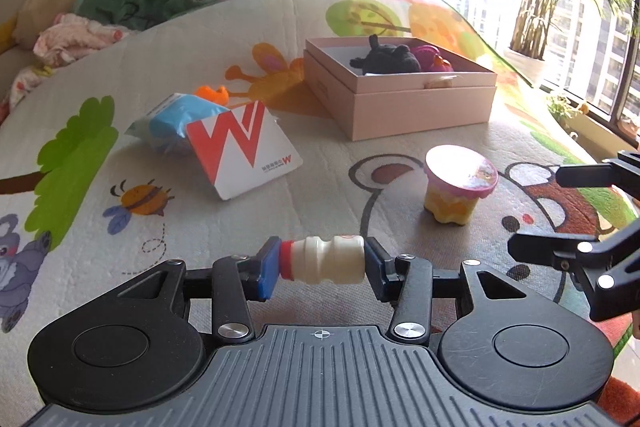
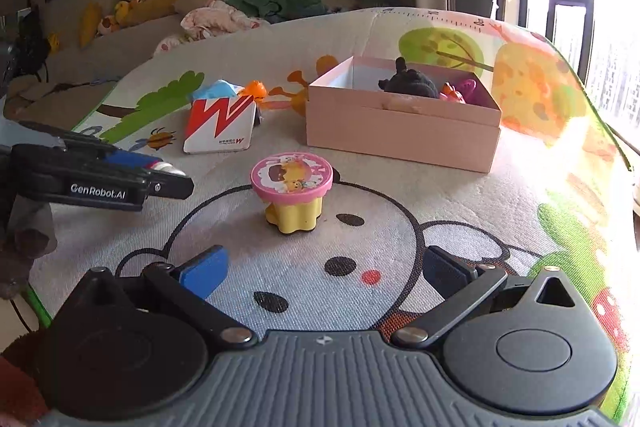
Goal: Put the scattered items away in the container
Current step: 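Grasp the yellow cup by its lid with the right gripper while the left gripper lifts the bottle, then carry bottle and cup into the pink box and open both grippers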
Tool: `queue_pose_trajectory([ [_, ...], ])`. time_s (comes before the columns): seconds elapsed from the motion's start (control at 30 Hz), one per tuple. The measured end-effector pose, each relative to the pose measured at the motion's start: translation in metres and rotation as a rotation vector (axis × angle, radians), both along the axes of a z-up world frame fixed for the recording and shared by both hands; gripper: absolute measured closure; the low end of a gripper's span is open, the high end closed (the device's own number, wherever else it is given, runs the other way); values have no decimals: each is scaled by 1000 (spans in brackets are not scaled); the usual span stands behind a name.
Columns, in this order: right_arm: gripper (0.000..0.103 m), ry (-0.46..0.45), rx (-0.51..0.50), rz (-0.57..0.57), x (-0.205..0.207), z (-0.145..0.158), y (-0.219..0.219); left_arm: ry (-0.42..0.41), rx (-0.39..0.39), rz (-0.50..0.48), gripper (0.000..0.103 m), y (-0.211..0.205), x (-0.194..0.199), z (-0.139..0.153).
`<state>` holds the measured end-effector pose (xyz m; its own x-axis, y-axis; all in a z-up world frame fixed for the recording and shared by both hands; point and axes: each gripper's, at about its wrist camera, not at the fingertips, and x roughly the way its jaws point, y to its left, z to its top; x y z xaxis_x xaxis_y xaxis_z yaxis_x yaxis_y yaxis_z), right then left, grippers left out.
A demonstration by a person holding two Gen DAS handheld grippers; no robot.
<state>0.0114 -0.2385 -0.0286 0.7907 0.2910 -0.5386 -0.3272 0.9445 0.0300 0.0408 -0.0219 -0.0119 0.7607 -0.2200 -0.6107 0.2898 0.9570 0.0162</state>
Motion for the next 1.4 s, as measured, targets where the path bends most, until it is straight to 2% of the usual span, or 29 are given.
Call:
queue_pose_trajectory([
  [0.17,1,0,20,10,33,12,16,13,-23,10,54,5,-12,-4],
  [0.23,5,-1,5,14,45,12,23,8,-33,14,54,8,-15,-3],
  [0.3,10,39,2,24,58,10,30,0,-38,15,54,10,-17,-1],
  [0.33,16,58,-2,21,63,9,32,-3,-39,17,54,10,-18,0],
  [0.43,47,100,-32,8,70,6,37,-12,-43,19,54,11,-19,3],
  [0.63,47,122,-67,-3,53,14,24,-40,-31,-11,54,4,-23,11],
  [0.8,47,118,-82,14,26,36,0,-79,-7,-64,54,-14,-27,22],
  [1.03,47,16,-63,-7,-4,76,-33,-158,41,-169,54,-47,-17,48],
  [1.2,47,-67,-54,-47,6,97,-50,-217,70,-207,54,-64,11,69],
  [1.4,47,-135,0,-89,54,118,-67,-265,81,-207,54,-80,74,88],
])
